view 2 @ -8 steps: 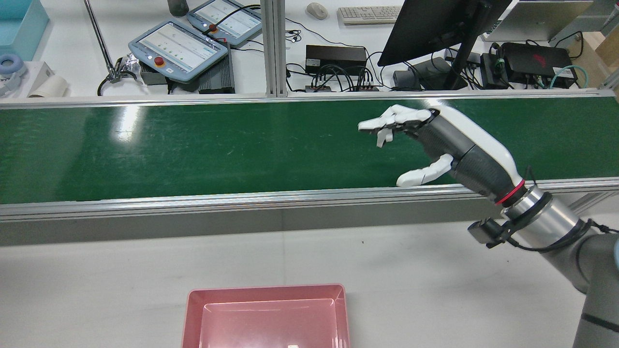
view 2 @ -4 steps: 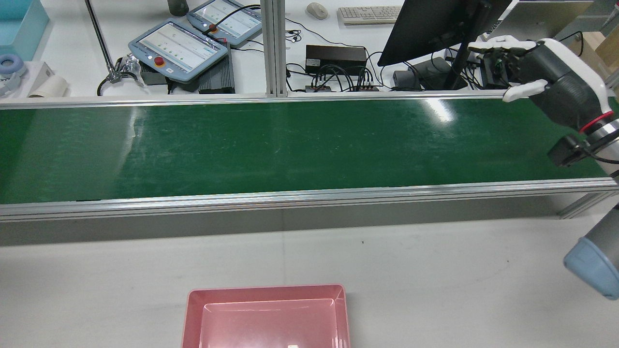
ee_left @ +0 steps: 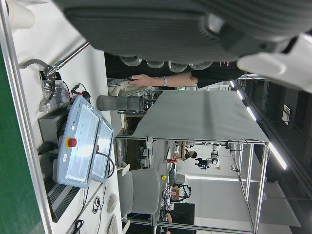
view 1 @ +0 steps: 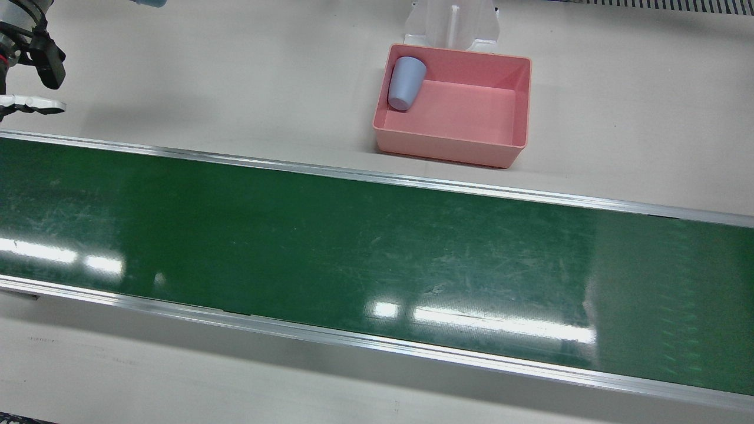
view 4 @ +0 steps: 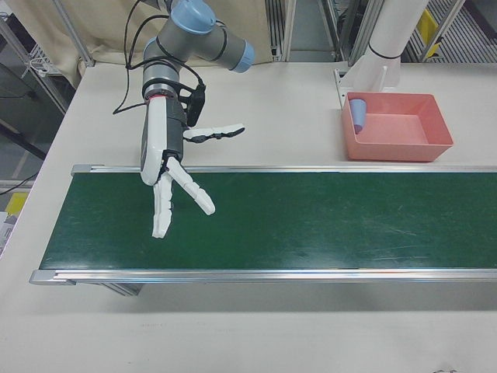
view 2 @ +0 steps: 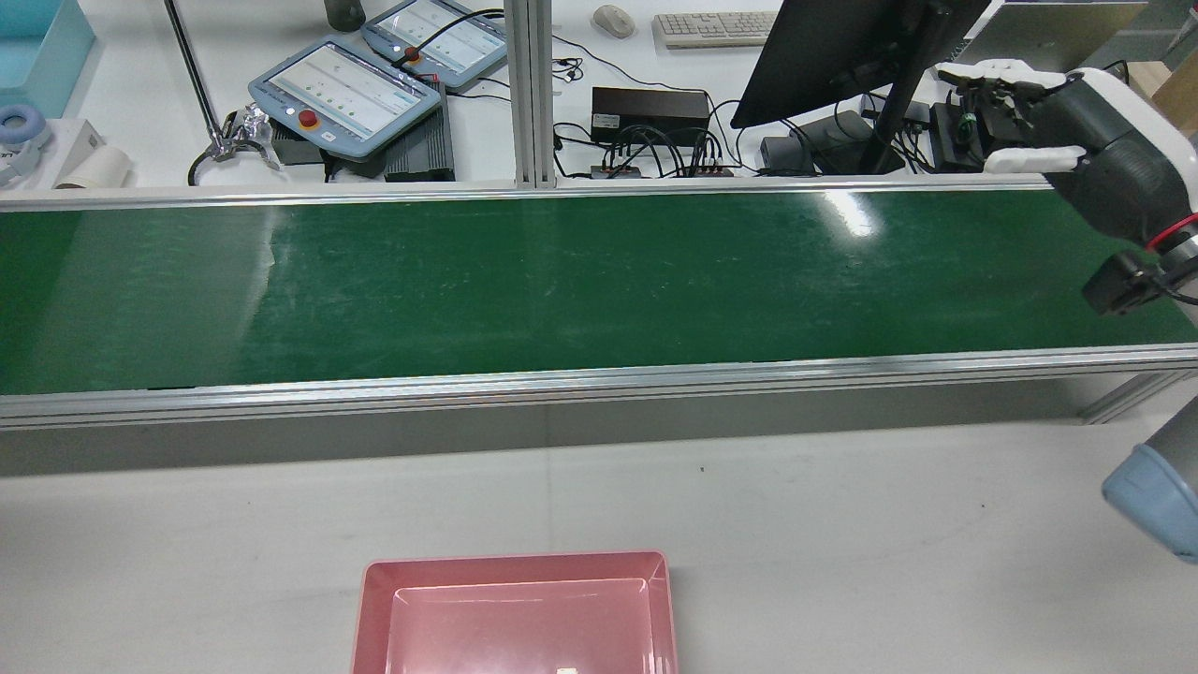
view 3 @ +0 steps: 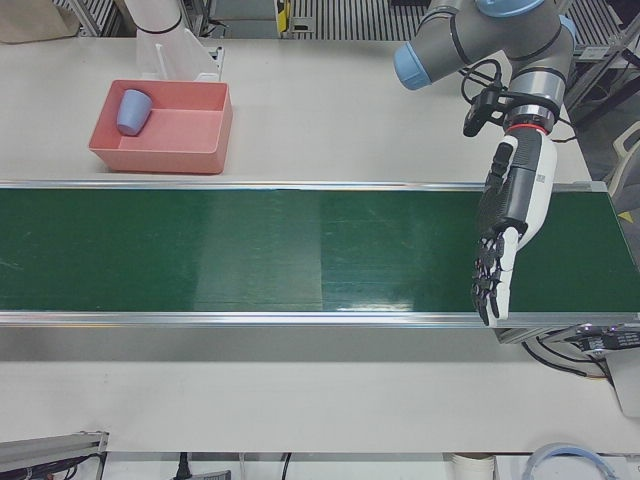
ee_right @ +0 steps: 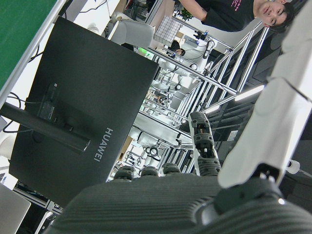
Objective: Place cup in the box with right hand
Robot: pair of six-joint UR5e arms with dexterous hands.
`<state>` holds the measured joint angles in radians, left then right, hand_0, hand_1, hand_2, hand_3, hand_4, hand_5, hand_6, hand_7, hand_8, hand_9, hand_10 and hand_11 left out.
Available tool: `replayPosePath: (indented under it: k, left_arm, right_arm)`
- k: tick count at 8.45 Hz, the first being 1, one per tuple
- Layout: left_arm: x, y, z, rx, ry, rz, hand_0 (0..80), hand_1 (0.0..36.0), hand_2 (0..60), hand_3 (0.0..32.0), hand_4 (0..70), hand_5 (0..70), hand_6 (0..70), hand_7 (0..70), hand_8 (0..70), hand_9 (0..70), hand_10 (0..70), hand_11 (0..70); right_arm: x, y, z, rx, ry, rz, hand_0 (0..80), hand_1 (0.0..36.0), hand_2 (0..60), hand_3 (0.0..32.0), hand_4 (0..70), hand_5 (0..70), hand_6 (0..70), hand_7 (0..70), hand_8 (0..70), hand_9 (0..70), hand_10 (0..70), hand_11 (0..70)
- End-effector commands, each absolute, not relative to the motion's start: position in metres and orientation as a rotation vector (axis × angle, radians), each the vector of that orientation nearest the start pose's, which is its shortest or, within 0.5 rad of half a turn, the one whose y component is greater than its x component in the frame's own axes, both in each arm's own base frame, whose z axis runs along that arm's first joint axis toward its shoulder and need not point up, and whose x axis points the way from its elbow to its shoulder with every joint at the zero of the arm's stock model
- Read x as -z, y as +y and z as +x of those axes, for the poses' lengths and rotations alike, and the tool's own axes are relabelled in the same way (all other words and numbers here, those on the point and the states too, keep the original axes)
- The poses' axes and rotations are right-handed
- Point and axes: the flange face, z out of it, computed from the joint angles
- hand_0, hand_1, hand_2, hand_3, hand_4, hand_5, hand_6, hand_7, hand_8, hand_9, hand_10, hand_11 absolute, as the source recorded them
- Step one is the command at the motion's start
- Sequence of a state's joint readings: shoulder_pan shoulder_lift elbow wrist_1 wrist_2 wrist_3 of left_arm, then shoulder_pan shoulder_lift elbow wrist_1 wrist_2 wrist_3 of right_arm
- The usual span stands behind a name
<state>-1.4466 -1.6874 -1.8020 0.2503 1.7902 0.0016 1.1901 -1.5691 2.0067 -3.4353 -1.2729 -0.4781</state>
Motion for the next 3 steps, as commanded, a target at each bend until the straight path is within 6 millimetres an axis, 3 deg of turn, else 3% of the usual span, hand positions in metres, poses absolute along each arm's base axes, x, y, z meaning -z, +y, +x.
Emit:
replayPosePath:
  k: [1,2,3]
  left_arm:
    - [-0.541,-0.534,-0.046,1.928,2.130,-0.347,0.0,0.0,0.0,0.0,0.0,0.0,0.0,0.0,0.0,0.0,0.0,0.0]
    - [-0.545,-0.533,-0.047,1.936,2.126,-0.345,0.0,0.0,0.0,0.0,0.0,0.0,0.0,0.0,0.0,0.0,0.0,0.0]
    - [-0.547,-0.533,-0.047,1.938,2.125,-0.345,0.0,0.0,0.0,0.0,0.0,0.0,0.0,0.0,0.0,0.0,0.0,0.0]
  right_arm:
    - [-0.519,-0.486,-0.022,2.274,2.598,-0.423,44.4,7.6,5.6,5.2,3.6,3.0,0.4,1.2,0.0,0.0,0.7,2.3]
    - [-0.520,-0.487,-0.011,2.263,2.567,-0.408,37.7,10.4,20.8,2.8,2.6,2.7,0.8,2.1,0.0,0.0,1.1,2.9]
    - [-0.523,-0.484,0.003,2.265,2.539,-0.432,41.2,6.2,7.2,2.0,5.3,2.6,1.0,2.8,0.0,0.0,1.4,3.2]
